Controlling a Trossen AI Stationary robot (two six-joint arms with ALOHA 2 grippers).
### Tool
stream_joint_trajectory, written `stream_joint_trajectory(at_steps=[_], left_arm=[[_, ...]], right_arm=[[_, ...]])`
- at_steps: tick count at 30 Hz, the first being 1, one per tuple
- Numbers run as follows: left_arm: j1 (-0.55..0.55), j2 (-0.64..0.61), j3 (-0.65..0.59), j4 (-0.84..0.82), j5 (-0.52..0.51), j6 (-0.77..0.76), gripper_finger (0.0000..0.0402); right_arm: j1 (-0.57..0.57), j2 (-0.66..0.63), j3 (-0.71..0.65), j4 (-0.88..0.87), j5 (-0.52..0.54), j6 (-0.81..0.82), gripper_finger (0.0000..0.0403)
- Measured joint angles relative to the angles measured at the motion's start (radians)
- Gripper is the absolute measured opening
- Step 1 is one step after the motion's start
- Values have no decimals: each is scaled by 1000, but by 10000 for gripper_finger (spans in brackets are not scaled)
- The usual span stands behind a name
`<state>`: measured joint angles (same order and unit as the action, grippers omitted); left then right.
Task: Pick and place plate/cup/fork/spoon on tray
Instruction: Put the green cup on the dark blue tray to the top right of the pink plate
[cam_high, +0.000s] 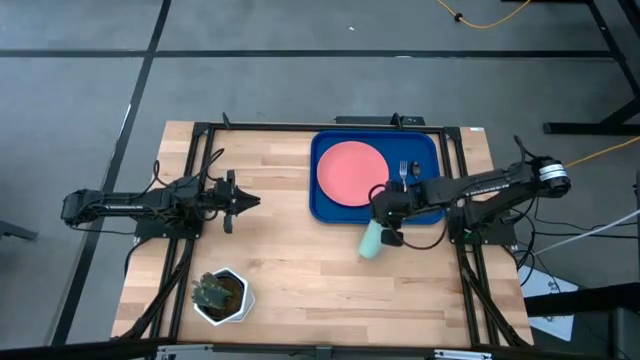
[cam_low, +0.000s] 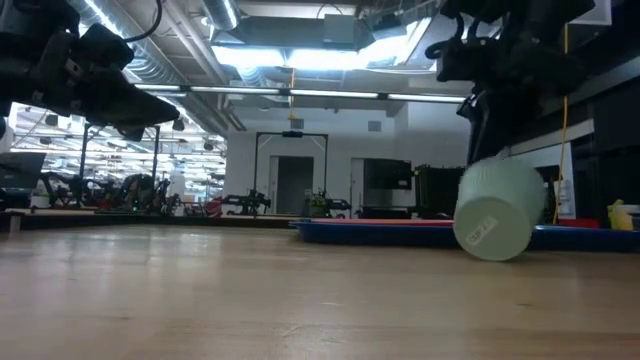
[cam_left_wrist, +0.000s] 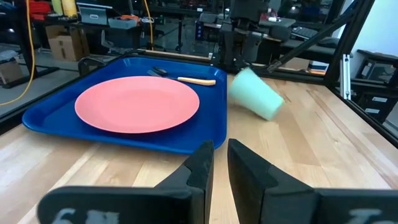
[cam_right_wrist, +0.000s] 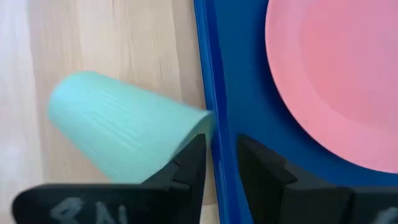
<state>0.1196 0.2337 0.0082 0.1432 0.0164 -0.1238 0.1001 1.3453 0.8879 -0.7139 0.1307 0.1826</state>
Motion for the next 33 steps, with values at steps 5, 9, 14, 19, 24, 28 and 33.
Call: stream_joint_trajectory(at_steps=[5, 9, 14, 19, 24, 28, 33], left_arm=[[0, 0, 0, 0, 0, 0, 41], [0, 0, 0, 0, 0, 0, 41], [0, 0, 0, -1, 0, 0, 41], [0, 0, 0, -1, 0, -4, 41], [0, 0, 0, -1, 3, -5, 41], [0, 0, 0, -2, 4, -5, 41], [0, 0, 0, -2, 4, -5, 41]], right_arm=[[0, -47, 0, 0, 0, 3, 95], [0, -85, 0, -46, -41, 78, 95], [11, -114, -2, -153, -161, 286, 95], [42, -161, -59, -192, -220, 339, 95], [18, -286, -33, -467, -210, 418, 95], [-16, -475, -9, -564, -141, 478, 95], [-23, -747, -162, -372, -204, 757, 95]])
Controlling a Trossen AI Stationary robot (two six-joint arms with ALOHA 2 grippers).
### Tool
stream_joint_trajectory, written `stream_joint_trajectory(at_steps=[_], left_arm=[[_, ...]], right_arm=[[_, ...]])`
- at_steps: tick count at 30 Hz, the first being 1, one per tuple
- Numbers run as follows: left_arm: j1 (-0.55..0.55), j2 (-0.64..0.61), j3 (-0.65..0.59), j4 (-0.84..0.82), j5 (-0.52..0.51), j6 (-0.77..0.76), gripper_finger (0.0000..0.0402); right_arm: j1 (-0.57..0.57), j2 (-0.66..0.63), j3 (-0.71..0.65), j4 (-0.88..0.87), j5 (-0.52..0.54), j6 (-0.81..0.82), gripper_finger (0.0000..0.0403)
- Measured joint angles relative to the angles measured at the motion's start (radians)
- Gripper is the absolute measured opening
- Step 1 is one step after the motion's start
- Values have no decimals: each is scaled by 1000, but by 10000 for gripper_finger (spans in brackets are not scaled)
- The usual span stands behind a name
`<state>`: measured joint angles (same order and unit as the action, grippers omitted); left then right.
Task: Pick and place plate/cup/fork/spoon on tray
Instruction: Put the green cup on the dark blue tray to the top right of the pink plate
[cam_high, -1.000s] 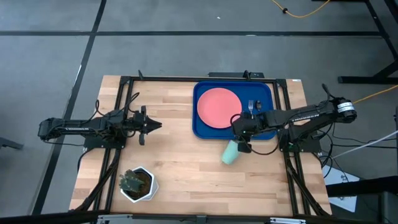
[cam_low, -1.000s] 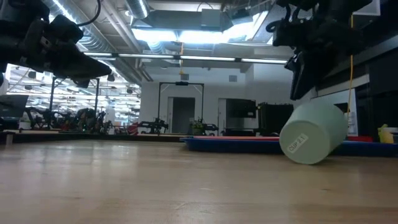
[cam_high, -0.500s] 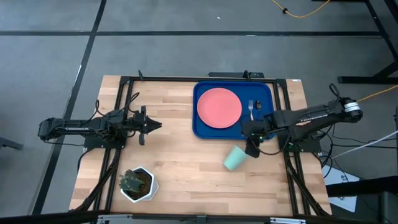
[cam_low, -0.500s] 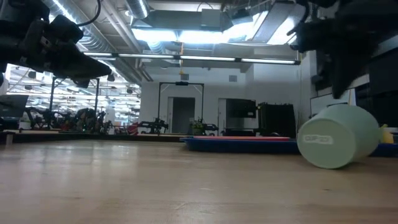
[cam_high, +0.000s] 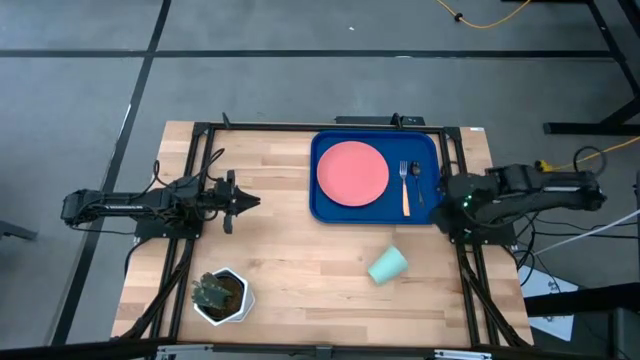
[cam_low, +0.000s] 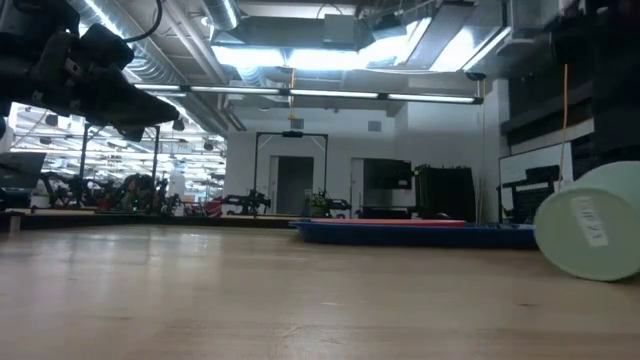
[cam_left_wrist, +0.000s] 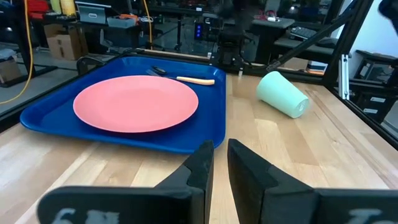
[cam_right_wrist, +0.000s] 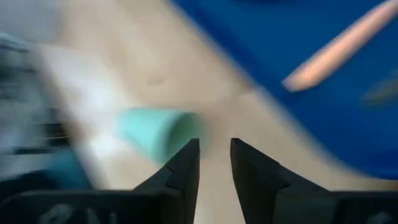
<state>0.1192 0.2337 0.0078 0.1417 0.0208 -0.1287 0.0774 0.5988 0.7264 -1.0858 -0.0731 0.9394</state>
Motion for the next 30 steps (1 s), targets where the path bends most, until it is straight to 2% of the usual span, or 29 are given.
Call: stream_joint_trajectory(at_steps=[4, 7, 10, 14, 19, 21, 25, 30], left_arm=[[0, 0, 0, 0, 0, 0, 41], [0, 0, 0, 0, 0, 0, 41], [0, 0, 0, 0, 0, 0, 41], [0, 0, 0, 0, 0, 0, 41], [0, 0, 0, 0, 0, 7, 41], [0, 0, 0, 0, 0, 7, 41], [0, 0, 0, -12, 0, 25, 41], [0, 0, 0, -31, 1, 32, 41]], right_arm=[[23, -83, -237, 342, -265, 203, 95], [46, -70, -337, 388, -347, 268, 95], [78, -60, -379, 418, -359, 296, 95], [130, -36, -410, 561, -365, 383, 95], [256, 87, -424, 587, -370, 503, 95], [313, 145, -425, 671, -365, 536, 95], [412, 274, -423, 894, -274, 604, 95], [486, 428, -424, 1019, -185, 649, 95]])
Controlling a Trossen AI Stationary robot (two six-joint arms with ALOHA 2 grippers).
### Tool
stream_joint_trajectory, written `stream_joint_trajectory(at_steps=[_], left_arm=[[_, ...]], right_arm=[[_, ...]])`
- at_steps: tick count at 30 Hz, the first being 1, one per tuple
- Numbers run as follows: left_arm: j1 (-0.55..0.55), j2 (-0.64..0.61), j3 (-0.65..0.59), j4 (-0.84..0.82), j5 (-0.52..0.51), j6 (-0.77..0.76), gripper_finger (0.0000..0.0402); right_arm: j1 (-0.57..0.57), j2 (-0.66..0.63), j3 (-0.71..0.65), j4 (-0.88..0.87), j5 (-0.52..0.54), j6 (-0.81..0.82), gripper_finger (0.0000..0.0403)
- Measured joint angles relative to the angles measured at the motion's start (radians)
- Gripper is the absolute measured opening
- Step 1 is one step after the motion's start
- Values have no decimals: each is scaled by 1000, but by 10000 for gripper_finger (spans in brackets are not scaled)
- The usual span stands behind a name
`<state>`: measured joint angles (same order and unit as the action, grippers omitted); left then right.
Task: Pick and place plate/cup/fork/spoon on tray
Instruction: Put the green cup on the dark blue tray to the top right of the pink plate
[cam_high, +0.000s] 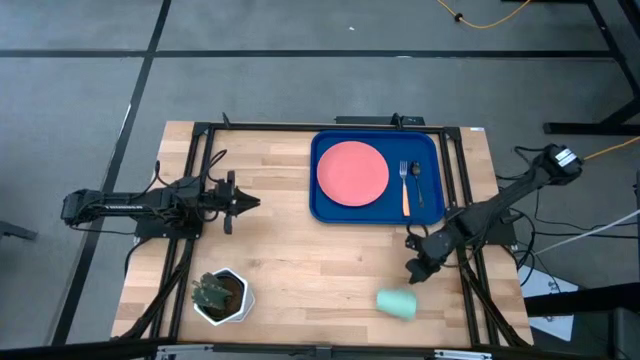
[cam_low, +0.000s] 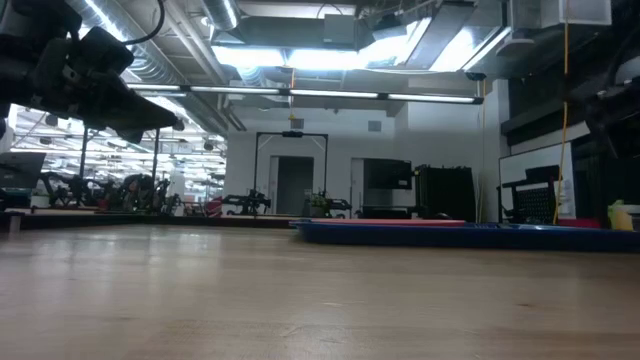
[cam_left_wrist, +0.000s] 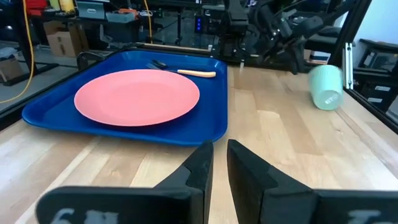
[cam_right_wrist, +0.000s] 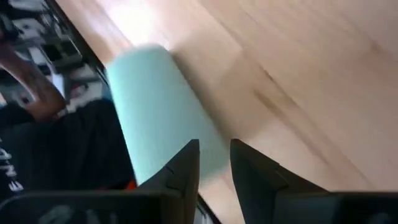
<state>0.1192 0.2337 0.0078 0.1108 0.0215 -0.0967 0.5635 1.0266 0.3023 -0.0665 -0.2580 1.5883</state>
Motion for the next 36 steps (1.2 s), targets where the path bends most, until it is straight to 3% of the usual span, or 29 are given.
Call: stream_joint_trajectory(at_steps=[6, 14, 16, 22, 26, 30, 36], left_arm=[[0, 0, 0, 0, 25, 0, 41], [0, 0, 0, -3, 25, 0, 41], [0, 0, 0, -12, 25, 0, 41], [0, 0, 0, -12, 25, -6, 41], [0, 0, 0, -12, 24, -6, 41], [0, 0, 0, -13, 24, -6, 41], [0, 0, 0, -14, 24, -6, 41]], right_arm=[[4, 91, 1, 131, 58, -1, 95], [4, 92, 10, 133, 51, -40, 95], [3, 89, 11, 122, -20, -48, 95], [3, 52, 11, 58, -379, 45, 95], [7, 0, 22, 58, -482, 181, 95], [41, -41, 93, 61, -443, 296, 95], [190, -17, 289, 7, -138, 280, 95]])
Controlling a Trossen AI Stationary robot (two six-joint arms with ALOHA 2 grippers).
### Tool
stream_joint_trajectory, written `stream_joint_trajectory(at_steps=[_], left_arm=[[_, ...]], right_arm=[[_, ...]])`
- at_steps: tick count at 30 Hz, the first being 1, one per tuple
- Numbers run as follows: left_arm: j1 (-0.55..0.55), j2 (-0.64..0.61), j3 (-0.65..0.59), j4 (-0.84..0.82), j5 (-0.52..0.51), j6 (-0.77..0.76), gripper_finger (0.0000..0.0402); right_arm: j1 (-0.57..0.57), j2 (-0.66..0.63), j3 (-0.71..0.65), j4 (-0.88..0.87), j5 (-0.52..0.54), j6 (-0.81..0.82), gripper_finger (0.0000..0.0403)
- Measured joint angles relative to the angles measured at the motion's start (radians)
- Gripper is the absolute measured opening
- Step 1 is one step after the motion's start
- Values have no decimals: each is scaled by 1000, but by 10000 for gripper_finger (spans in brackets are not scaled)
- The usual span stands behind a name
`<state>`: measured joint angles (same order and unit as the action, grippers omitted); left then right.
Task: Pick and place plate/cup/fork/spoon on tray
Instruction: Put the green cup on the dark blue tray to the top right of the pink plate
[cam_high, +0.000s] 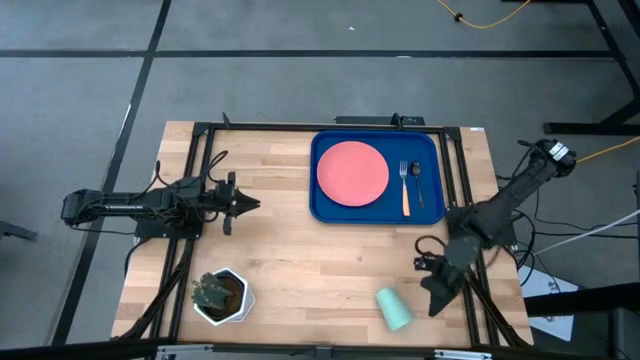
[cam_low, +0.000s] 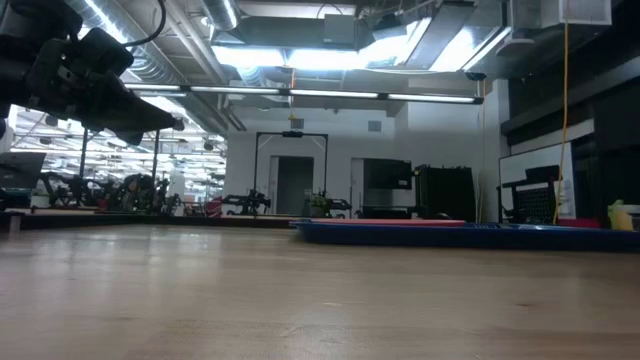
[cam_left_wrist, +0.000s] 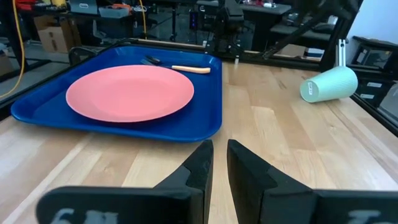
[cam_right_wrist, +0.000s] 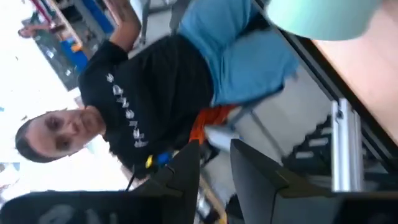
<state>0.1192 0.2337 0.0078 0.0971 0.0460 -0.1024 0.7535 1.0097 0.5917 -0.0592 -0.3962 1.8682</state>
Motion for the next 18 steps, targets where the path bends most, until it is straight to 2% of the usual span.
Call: stream_joint_trajectory(at_steps=[6, 10, 13, 18], left_arm=[[0, 0, 0, 0, 0, -2, 41], [0, 0, 0, -3, 0, -3, 41], [0, 0, 0, -3, 3, -5, 41], [0, 0, 0, -9, 33, -24, 41]], right_arm=[[219, 170, 263, -220, 322, 50, 95], [313, 349, 414, -278, 467, 67, 95], [350, 488, 502, -356, 537, 68, 95], [365, 674, 592, -482, 542, 82, 95]])
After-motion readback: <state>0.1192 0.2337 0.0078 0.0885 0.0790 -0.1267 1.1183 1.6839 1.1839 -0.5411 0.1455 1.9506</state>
